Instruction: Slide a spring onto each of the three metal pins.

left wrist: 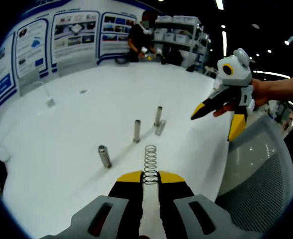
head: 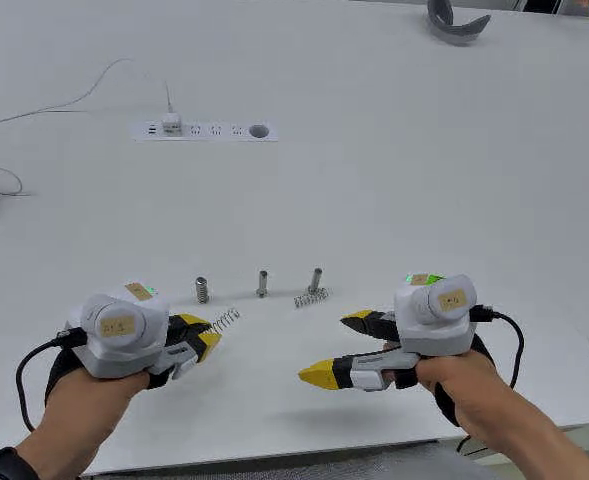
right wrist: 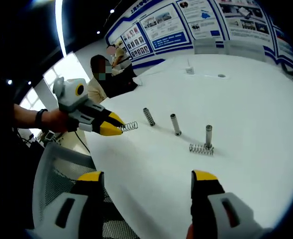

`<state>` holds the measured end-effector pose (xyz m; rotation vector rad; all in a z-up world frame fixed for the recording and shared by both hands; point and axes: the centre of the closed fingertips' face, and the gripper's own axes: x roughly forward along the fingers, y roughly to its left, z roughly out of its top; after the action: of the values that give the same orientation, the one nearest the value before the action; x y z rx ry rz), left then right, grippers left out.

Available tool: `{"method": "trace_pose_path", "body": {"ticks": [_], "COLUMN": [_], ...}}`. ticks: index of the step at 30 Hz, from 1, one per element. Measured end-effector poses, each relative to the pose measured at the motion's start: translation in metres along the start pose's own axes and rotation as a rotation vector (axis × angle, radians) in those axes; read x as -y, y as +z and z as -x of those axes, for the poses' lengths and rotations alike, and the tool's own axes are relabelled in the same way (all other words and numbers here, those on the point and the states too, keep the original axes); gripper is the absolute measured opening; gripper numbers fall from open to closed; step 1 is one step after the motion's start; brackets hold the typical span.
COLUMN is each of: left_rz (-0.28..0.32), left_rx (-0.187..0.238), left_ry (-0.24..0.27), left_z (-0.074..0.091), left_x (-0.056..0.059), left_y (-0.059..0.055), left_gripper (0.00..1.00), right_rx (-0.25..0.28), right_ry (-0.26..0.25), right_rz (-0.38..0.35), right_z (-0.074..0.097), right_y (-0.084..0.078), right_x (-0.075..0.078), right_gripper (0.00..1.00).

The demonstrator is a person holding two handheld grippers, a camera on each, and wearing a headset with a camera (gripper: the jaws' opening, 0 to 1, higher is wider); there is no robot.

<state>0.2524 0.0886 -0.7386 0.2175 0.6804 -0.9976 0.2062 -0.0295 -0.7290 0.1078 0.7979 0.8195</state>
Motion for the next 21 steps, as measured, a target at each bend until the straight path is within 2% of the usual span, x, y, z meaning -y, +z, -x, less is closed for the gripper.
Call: {"method": "trace_pose_path", "body": {"ticks": [13, 17, 21], "left_rz": [-0.034, -0.047, -0.062], "left_rx": [0.024, 0.036, 0.048], "left_ry": [-0.008, -0.018, -0.032], "left_z": [0.028, 0.034, 0.036], "left_x": [0.002, 0.006, 0.011], "left_y": [0.007, 0.012, 0.017], "left_gripper": [0.10, 0.10, 0.10], "right_rx": [0.017, 0.036, 0.071], "right_ry": [0.082, 0.116, 0.165], "right_rz": [-0.005, -0.013, -0.055], "right_z": [-0.019, -0.024, -0.029], "right_y": [0.013, 0.024, 0.038], "right_x": [-0.023, -0.032, -0.040], "right_gripper": [0.65, 0.61, 0.56]}}
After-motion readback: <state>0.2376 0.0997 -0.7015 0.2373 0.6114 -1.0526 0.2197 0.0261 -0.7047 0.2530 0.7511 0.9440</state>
